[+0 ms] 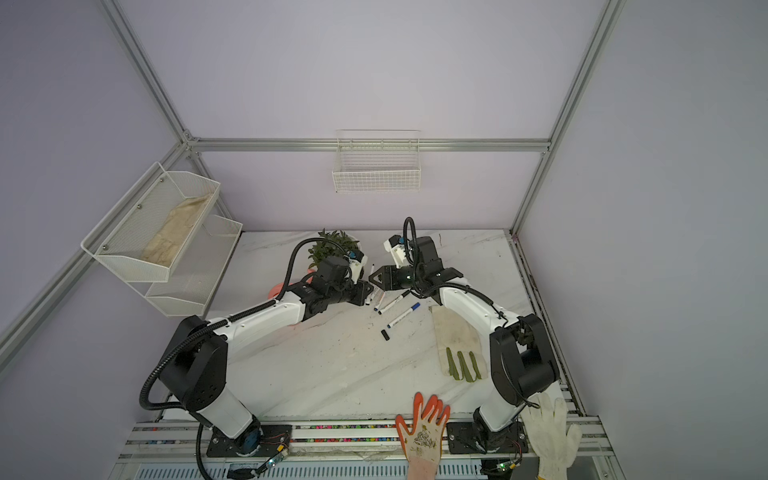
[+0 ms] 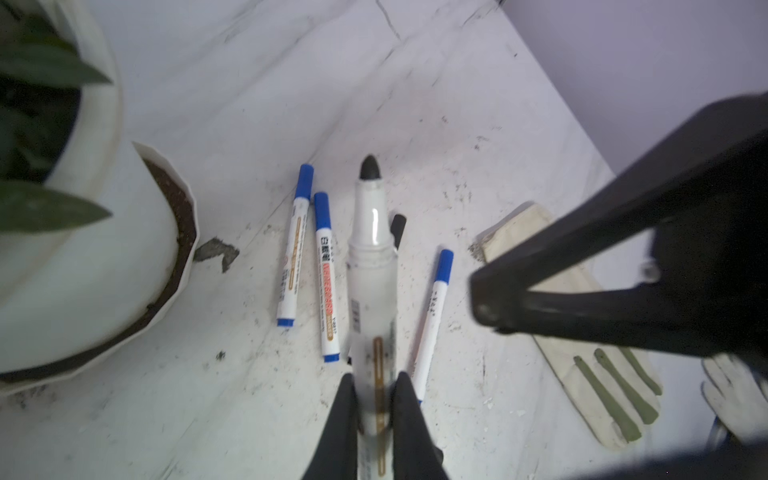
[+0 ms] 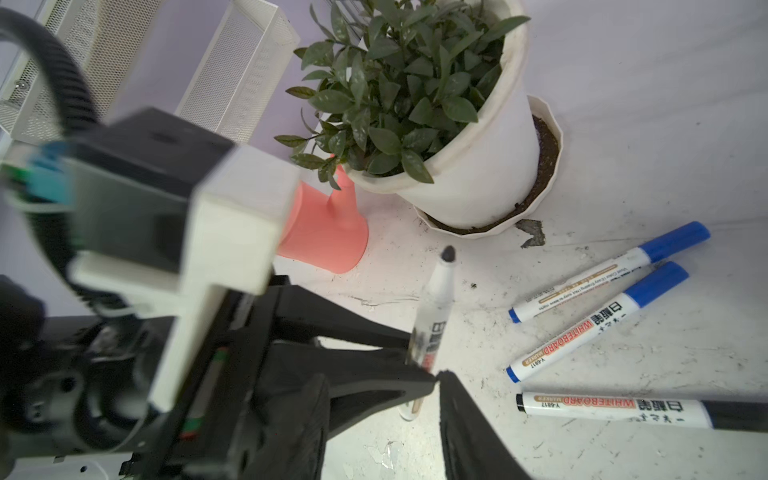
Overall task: Insert the pens into the pen caps
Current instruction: 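Lift the marker upright with the left gripper while the right gripper moves toward it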
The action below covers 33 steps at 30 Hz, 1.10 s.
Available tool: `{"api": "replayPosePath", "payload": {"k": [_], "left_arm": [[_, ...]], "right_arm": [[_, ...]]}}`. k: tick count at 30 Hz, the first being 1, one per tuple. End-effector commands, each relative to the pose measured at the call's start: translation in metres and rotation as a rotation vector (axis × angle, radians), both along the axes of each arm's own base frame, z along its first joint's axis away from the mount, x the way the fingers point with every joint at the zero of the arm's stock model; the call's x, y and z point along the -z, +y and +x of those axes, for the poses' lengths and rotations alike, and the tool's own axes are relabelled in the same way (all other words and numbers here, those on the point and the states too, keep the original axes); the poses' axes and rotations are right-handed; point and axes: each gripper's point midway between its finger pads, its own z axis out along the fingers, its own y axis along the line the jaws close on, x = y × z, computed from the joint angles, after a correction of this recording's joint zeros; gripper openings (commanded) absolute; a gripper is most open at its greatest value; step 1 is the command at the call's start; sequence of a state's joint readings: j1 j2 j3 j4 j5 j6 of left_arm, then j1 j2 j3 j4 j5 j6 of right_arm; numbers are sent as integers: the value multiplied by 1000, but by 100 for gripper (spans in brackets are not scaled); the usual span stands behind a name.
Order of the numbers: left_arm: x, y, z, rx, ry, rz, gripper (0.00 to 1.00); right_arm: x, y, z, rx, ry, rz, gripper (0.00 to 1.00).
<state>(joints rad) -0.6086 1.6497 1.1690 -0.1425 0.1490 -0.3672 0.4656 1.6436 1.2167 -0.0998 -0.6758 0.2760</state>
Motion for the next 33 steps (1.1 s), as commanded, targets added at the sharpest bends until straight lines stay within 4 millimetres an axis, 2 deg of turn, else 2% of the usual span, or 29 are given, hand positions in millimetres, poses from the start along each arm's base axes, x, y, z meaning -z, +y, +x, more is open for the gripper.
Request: {"api": "replayPosePath", "payload": {"k": [1,7,16,20,22,26,27,29,31,33], "left_arm": [[-50,-15,-2,57,-116,-158,0],[-49,-19,-9,97,-105,-166,0],[-37,-25,-12,137,-67,-154,0],[-38,-27,-12,153,-69,-157,0],[-38,-27,-14,157,-72,-158,0],[-38,-25,-15,155,-80,-158,0],[-39,-25,-15,155,-83,-160,2],[-39,-26,-17,167,-86,-162,23],[-37,-27,-18,180,-84,-160,38],[-34,-29,-18,191,-74,-154,42]], "right_arm": [[-4,4,12,10,-30,3,46],[-3,7,22,26,-37,6,44],[-24,13,29,20,-77,56,42],[-21,15,36,37,-67,63,40],[-19,16,38,37,-60,64,31],[-23,17,36,29,-65,80,8],[-25,16,36,30,-70,81,4],[-28,16,33,21,-70,90,0],[-31,17,31,10,-65,105,0],[-35,17,30,6,-66,118,0]]}}
